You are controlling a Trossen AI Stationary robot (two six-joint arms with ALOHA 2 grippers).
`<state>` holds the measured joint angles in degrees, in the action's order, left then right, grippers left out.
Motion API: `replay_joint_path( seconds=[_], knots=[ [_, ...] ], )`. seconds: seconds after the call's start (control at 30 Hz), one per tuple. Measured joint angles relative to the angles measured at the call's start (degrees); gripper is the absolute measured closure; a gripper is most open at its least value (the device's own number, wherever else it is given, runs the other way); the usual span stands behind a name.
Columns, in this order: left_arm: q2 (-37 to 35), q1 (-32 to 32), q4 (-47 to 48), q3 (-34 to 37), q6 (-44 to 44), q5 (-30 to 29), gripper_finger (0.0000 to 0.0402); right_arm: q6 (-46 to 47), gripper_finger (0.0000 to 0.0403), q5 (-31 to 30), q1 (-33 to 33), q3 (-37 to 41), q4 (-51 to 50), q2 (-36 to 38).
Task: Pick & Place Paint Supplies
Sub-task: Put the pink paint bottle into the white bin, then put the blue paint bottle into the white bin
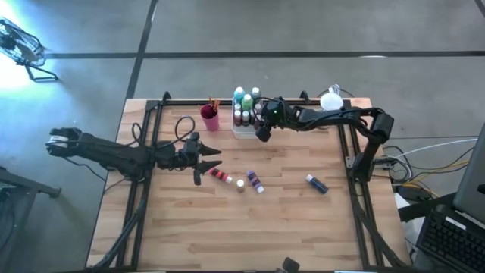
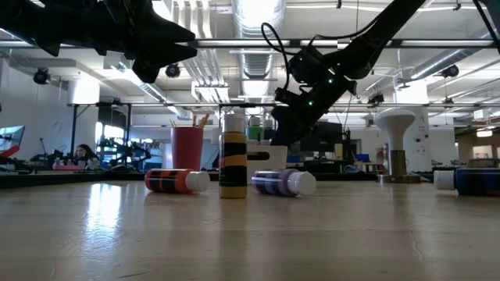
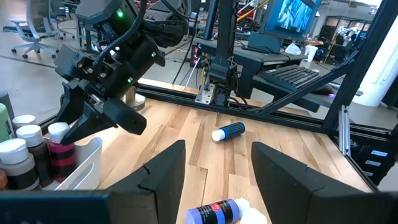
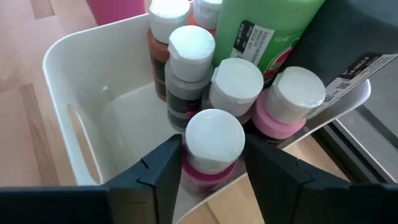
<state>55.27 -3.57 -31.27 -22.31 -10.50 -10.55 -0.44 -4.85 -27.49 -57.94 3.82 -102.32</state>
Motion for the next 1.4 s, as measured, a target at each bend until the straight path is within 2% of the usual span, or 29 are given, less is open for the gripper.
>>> replay_joint_path(
  seconds=[0.23, 0.4, 0.73, 0.93, 1.2, 1.4],
  knots=[
    [0.0, 0.0, 0.0, 0.0, 0.0, 0.0, 0.0212, -1.3, 0.0215, -1.2, 0.0, -0.3, 0.4, 0.2],
    [0.0, 0.0, 0.0, 0.0, 0.0, 0.0, 0.0212, -1.8, 0.0192, -4.1, 0.0, -3.1, -5.2, 0.5],
    [0.0, 0.0, 0.0, 0.0, 0.0, 0.0, 0.0212, -3.2, 0.0128, -4.2, 0.0, -8.7, -13.5, 0.6],
    [0.0, 0.0, 0.0, 0.0, 0.0, 0.0, 0.0212, -4.1, 0.0105, -3.9, 0.7, -10.8, -16.3, 1.5],
    [0.0, 0.0, 0.0, 0.0, 0.3, 0.0, 0.0212, -4.3, 0.0104, -3.7, 3.4, -12.0, -23.0, 6.8],
    [0.0, 0.0, 0.0, 0.0, 0.3, 0.0, 0.0212, -3.3, 0.0124, -3.7, 8.8, -13.0, -38.3, 14.1]
  ],
)
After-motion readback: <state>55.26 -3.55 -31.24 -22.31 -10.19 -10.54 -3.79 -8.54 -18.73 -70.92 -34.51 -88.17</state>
